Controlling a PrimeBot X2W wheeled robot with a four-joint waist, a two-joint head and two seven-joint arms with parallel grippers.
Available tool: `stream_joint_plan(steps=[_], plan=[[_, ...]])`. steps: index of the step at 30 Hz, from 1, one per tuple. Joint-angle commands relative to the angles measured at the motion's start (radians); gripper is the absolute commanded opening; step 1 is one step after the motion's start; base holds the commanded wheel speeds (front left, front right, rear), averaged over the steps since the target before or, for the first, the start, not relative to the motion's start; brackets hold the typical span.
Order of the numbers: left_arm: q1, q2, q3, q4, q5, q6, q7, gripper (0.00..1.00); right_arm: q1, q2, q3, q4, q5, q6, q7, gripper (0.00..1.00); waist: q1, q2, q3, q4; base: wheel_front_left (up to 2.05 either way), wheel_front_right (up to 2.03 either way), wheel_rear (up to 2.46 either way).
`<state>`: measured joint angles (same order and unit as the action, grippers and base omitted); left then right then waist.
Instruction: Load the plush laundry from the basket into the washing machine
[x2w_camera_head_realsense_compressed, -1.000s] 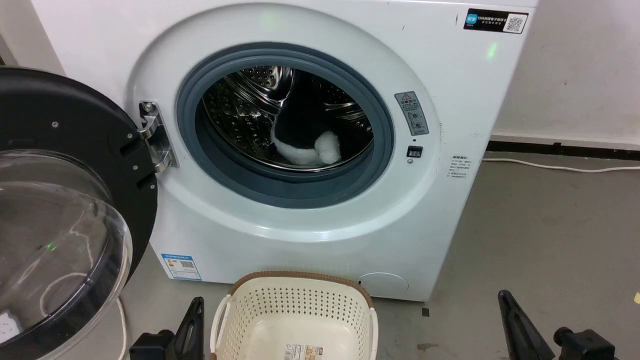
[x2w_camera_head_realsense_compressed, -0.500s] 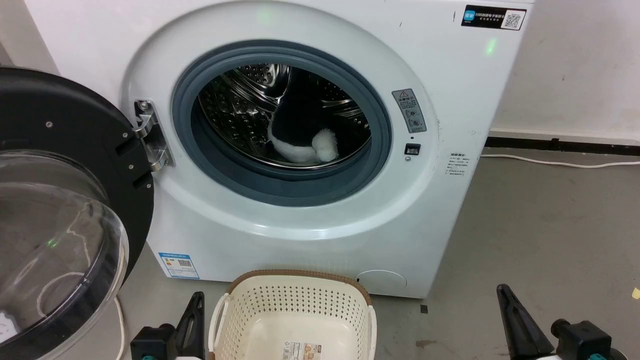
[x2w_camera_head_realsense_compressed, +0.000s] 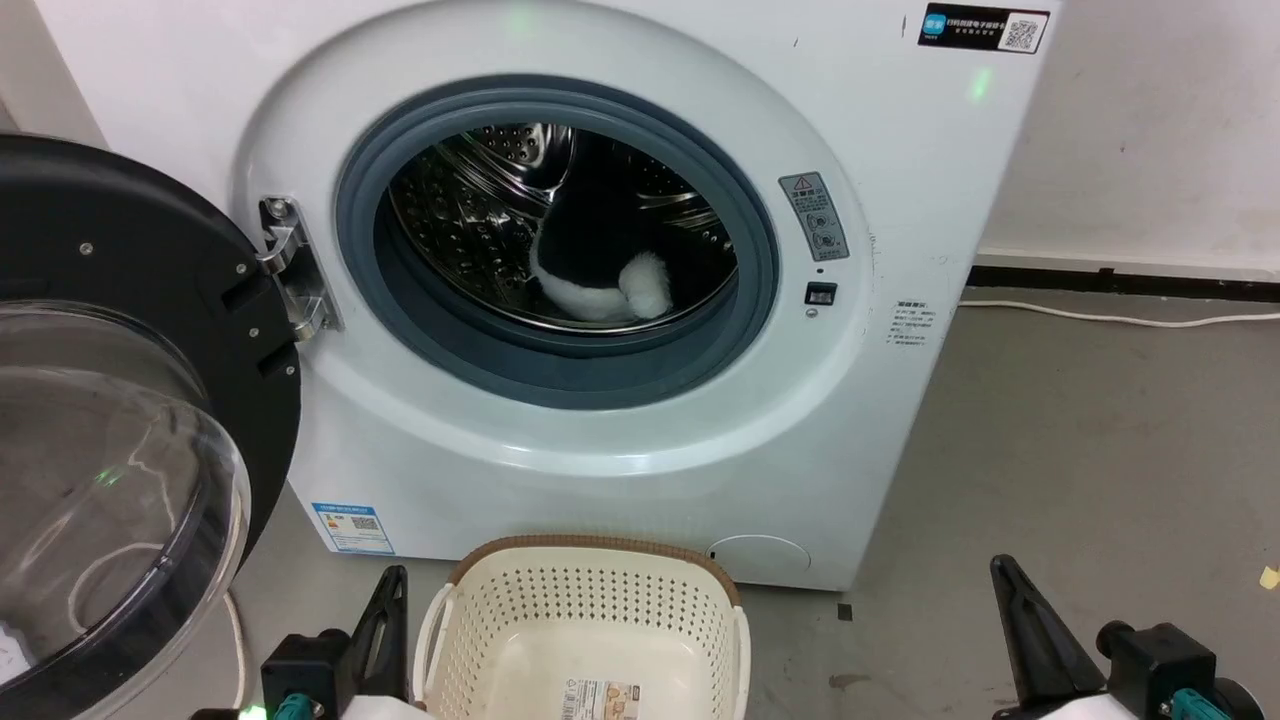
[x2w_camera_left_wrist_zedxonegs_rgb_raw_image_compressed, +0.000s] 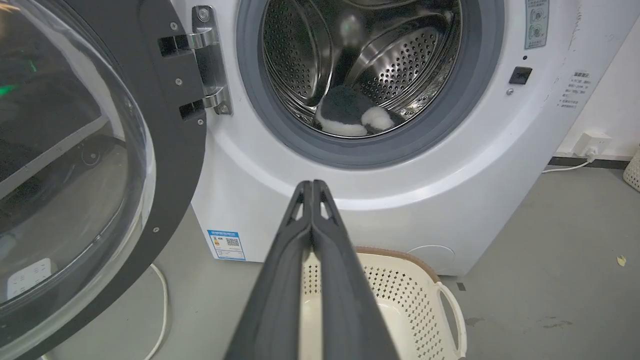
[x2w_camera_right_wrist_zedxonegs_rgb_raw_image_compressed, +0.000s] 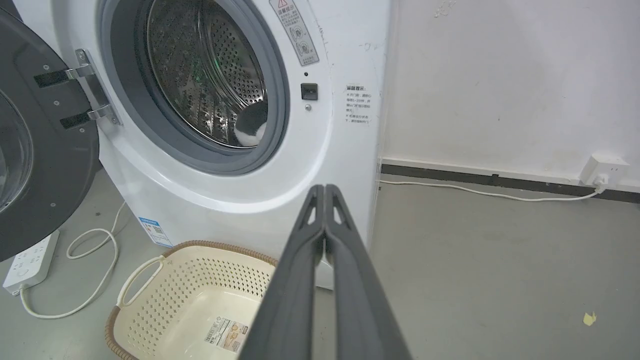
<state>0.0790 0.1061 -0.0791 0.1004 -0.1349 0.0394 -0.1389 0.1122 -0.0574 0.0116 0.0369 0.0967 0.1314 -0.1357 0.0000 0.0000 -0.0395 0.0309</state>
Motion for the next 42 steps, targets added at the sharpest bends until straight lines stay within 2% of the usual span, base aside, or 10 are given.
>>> stream_joint_plan(steps=[1,42], plan=[[-0.018,-0.005,0.006,-0.008,0.009,-0.005,0.009,0.0,-0.02,0.003,-0.002,-0.006,-0.008,0.0,0.004,0.0,0.0,0.0,0.001,0.0,0.0,0.0,0.0],[-0.059,-0.039,0.055,-0.07,0.094,-0.028,0.097,0.0,-0.082,0.006,-0.008,-0.027,-0.068,-0.001,0.093,0.0,0.0,0.0,0.027,-0.021,0.0,0.0,0.0]])
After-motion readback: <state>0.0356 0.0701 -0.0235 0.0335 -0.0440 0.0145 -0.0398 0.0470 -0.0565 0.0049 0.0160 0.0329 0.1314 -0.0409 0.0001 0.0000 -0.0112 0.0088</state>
